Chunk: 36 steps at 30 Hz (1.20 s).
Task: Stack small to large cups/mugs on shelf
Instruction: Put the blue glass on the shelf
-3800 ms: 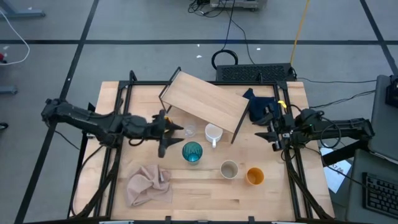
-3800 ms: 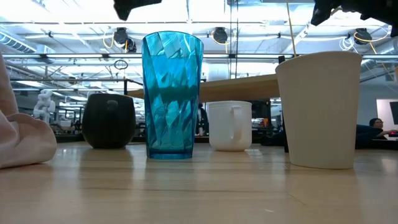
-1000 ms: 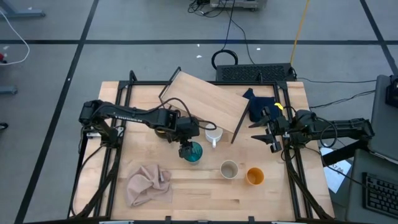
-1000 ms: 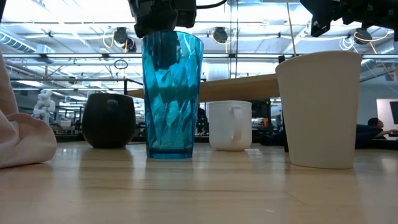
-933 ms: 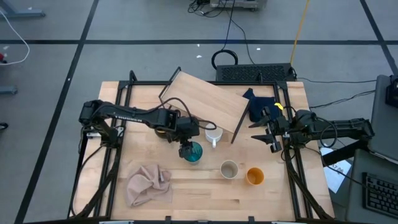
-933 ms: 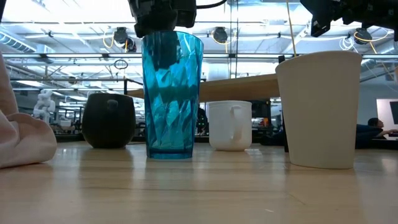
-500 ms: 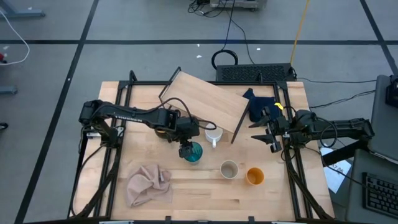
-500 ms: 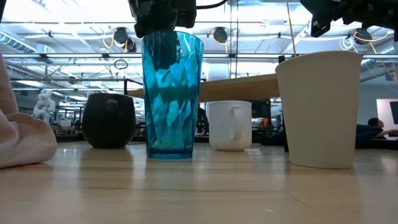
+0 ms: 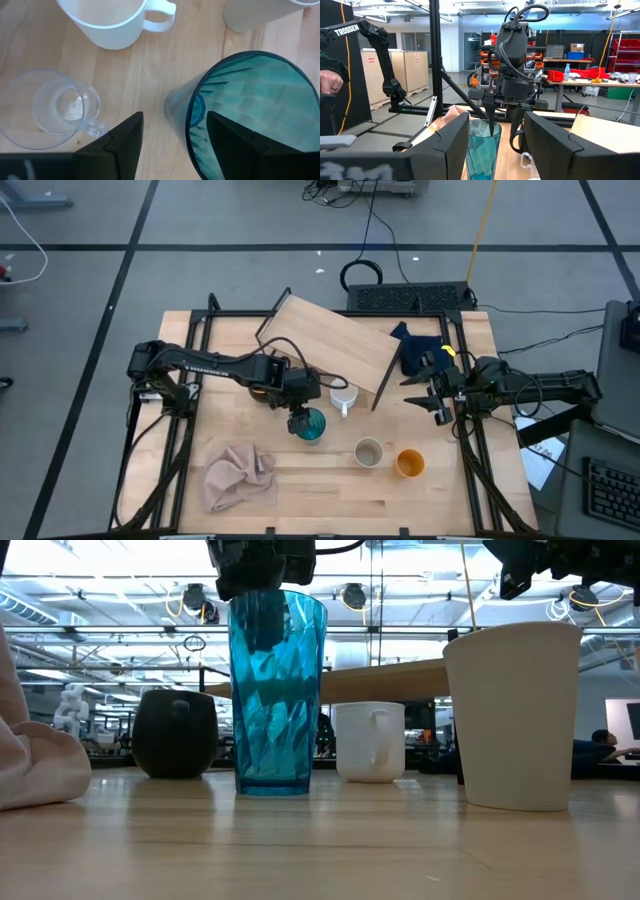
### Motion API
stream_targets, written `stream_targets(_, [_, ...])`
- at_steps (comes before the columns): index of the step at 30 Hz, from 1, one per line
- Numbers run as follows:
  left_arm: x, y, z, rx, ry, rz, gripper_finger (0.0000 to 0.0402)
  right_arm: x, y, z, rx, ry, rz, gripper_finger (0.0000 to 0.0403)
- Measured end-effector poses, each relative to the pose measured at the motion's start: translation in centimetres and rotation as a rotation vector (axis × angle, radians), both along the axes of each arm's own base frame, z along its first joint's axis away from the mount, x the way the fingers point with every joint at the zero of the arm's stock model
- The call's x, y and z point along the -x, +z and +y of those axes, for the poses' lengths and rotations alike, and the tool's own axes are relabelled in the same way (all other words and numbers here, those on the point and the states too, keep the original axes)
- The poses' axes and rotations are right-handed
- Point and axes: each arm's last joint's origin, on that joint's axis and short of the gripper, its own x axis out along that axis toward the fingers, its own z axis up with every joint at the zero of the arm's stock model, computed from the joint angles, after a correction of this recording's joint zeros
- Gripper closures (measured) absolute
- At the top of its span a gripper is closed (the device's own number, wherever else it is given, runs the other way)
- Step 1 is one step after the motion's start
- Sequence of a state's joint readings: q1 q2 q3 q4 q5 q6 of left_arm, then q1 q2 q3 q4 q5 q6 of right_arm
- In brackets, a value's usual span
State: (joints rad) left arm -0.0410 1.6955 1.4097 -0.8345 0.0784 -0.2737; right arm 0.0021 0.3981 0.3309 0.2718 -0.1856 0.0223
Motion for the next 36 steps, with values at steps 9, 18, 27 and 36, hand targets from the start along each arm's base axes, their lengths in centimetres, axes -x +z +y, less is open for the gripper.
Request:
stream_targets(9, [0.02, -0.01, 0.02, -0.001, 0.000, 0.003, 0.0183, 0.00, 0.00, 0.00, 0.000, 0.000, 0.000, 0.0220])
stream_targets(18, [0.03, -0.01, 0.02, -0.001, 0.000, 0.003, 0.0183, 0.00, 0.00, 0.00, 0.000, 0.000, 0.000, 0.0220])
stream_targets(27, [0.03, -0.01, 0.02, -0.004, -0.006, 0.003, 0.0183, 0.00, 0.00, -0.01, 0.000, -0.001, 0.000, 0.0220])
stream_targets(36, [0.03, -0.01, 0.00, -0.005, -0.008, 0.003, 0.0232, 0.00, 0.00, -0.01, 0.000, -0.001, 0.000, 0.0220])
